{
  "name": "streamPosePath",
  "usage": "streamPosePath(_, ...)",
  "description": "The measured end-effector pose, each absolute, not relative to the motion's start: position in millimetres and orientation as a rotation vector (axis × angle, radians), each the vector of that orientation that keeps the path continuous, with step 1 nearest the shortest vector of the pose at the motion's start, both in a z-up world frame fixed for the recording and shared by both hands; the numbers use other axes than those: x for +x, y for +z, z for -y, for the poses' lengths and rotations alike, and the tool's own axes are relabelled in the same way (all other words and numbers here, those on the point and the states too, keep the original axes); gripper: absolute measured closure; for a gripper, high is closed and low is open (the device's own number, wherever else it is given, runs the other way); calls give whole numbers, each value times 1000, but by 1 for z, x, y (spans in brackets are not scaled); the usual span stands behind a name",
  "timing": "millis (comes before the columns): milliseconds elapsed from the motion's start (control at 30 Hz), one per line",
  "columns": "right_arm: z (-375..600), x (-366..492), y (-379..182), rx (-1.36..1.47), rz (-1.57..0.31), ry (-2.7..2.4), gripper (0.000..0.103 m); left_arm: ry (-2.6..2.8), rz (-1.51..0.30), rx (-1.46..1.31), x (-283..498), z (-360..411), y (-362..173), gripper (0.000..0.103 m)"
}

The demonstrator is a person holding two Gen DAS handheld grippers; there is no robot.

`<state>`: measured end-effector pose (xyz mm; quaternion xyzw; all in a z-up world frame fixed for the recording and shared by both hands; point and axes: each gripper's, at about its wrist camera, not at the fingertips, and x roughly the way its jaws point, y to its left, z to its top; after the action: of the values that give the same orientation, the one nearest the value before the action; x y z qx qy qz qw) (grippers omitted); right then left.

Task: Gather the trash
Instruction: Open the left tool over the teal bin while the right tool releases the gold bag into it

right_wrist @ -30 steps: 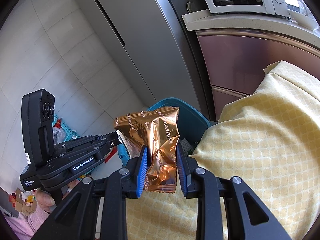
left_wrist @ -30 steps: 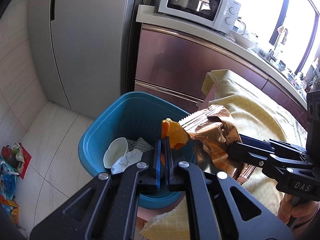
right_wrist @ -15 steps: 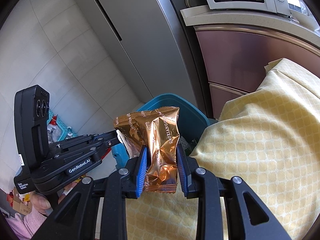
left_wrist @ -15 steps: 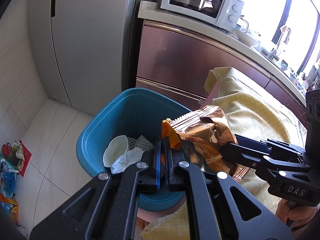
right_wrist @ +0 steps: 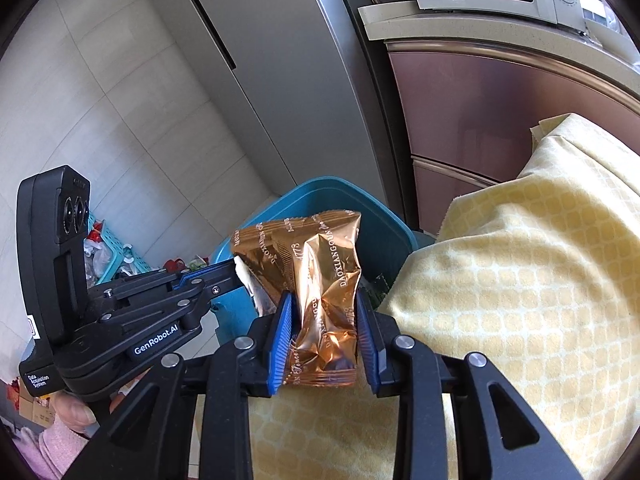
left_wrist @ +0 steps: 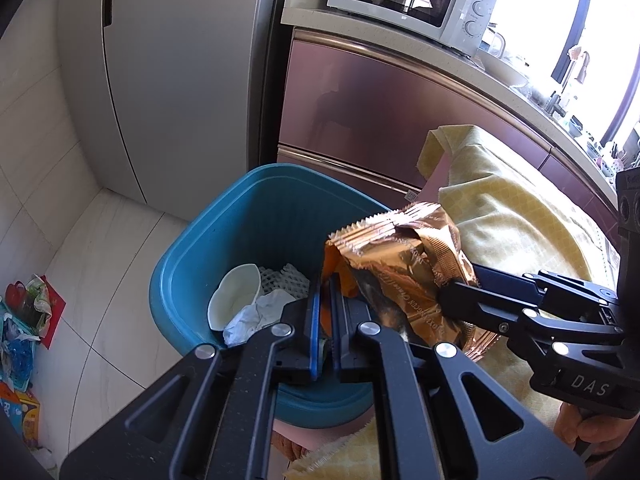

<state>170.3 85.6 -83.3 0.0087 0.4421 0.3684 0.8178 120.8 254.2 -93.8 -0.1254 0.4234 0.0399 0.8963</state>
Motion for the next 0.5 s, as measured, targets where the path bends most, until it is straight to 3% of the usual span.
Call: streamPosePath(500,-102,171,-85,-38,-947,748,60,91,-909,-286,133,-262,-113,96)
